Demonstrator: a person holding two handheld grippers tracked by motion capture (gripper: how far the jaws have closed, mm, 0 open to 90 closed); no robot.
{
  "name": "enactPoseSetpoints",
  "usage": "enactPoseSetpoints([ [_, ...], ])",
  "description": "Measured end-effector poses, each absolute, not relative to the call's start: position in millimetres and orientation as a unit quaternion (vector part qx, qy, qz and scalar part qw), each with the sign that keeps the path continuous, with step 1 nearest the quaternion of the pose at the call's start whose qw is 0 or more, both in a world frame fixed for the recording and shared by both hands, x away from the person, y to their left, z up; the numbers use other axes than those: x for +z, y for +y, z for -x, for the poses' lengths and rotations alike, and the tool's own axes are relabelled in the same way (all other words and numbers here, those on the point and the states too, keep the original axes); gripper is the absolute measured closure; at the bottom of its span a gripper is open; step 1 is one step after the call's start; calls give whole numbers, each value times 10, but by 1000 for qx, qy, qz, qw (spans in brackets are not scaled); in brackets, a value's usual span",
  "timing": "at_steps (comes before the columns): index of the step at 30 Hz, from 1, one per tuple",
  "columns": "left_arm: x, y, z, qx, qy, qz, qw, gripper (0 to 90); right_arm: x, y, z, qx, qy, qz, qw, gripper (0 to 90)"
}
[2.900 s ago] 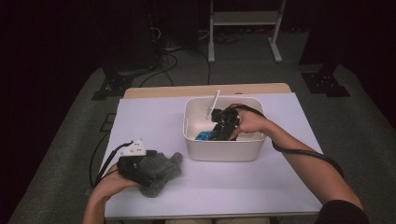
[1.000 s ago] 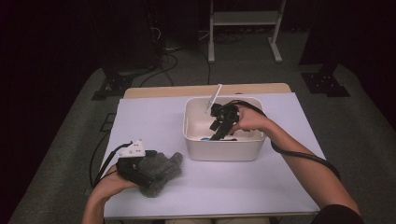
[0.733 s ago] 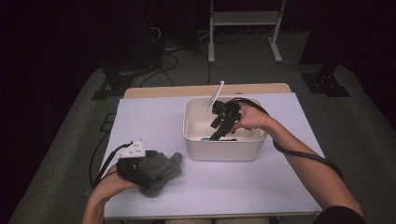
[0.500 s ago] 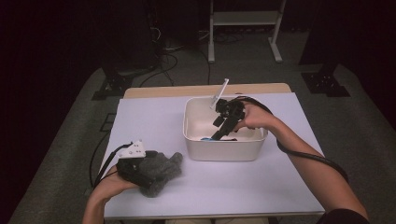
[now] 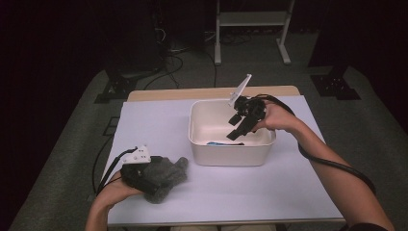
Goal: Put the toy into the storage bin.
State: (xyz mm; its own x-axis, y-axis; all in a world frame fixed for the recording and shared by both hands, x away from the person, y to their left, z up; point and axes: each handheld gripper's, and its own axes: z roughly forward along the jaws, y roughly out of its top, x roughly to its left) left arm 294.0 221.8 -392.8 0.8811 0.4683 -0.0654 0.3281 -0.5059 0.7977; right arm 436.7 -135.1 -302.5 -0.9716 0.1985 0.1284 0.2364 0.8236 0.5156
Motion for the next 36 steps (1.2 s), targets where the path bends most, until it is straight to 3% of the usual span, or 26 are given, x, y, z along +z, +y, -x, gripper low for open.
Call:
enactPoseSetpoints([
  [36,-3996,2213,-2938,78,239,-866,432,75,-2720,-2084,-4045,-322,-934,157,-5,306],
])
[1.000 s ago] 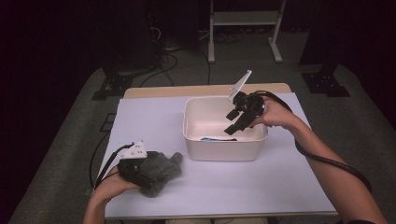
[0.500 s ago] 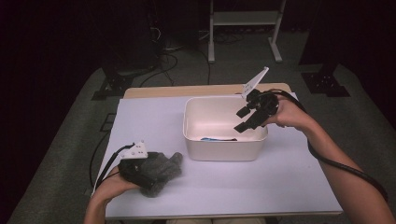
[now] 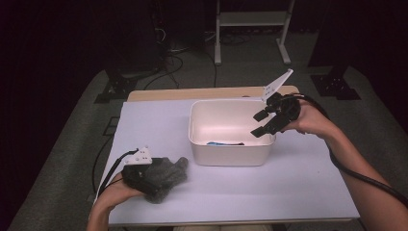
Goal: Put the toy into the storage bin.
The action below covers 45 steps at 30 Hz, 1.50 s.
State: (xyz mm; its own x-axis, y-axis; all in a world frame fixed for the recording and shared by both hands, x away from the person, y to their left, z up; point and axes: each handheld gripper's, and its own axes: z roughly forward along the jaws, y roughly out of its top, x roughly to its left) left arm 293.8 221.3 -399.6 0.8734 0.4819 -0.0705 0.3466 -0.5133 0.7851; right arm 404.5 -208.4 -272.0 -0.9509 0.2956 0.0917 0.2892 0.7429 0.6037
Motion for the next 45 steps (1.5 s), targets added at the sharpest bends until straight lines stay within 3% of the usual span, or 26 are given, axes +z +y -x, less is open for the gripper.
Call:
enactPoseSetpoints([
  [22,-4004,2220,-2944,80,245,-864,433,75,-2752,-2625,-3849,344,920,-189,20,305],
  [44,-4046,2199,-2952,75,247,-866,428,74,-3363,-3133,-3706,353,904,-240,0,298],
  [45,-4049,2198,-2952,75,248,-866,428,38,-3405,-3147,-3701,352,904,-243,-2,298],
])
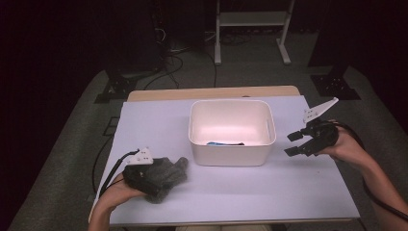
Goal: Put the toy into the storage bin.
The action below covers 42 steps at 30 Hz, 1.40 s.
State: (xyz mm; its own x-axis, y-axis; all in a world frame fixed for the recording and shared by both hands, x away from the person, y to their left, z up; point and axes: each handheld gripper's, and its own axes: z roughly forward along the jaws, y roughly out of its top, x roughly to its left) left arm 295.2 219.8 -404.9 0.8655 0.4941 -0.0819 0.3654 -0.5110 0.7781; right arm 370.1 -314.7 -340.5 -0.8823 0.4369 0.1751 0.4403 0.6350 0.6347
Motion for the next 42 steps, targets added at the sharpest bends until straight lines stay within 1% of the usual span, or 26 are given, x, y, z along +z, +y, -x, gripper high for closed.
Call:
enactPoseSetpoints([
  [22,-4054,2200,-2941,75,250,-867,424,29,-3961,-3342,-3543,-353,-893,278,32,295],
  [28,-4058,2193,-2938,75,250,-867,425,29,-4032,-3350,-3492,-359,-890,279,28,287],
  [42,-4052,2179,-2924,72,246,-869,423,29,-4229,-3334,-3382,-358,-888,284,36,282],
])
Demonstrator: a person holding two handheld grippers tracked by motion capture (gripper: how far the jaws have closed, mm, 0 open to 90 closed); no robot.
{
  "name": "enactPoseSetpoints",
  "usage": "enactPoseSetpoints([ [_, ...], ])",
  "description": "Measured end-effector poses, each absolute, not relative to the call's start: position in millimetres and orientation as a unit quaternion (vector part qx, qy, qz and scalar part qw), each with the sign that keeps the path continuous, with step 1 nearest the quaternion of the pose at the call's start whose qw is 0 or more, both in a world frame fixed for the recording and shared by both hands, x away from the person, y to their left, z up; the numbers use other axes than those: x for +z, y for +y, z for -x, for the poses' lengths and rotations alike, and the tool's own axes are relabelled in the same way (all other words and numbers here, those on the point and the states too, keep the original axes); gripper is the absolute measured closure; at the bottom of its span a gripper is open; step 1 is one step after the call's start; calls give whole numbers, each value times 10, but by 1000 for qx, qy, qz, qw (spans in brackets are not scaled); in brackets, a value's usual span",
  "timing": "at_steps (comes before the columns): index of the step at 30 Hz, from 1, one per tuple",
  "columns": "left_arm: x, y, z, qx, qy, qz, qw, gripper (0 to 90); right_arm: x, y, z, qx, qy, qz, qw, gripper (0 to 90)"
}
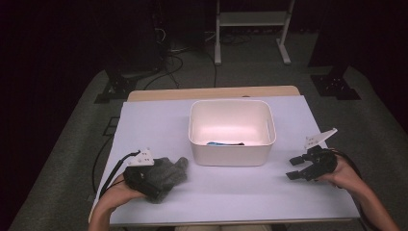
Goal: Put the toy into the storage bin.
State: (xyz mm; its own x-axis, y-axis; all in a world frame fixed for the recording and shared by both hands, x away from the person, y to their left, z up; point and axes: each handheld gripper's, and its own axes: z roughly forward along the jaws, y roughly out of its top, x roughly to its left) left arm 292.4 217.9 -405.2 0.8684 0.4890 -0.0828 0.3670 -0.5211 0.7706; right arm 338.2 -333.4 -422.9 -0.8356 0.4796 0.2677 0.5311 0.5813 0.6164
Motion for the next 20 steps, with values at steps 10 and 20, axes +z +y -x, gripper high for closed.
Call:
enactPoseSetpoints([
  [10,-4079,2178,-2934,68,247,-871,420,29,-4379,-3328,-3280,-359,-887,287,41,276],
  [20,-4064,2165,-2934,73,246,-870,421,29,-4387,-3298,-3250,-369,-885,284,36,272],
])
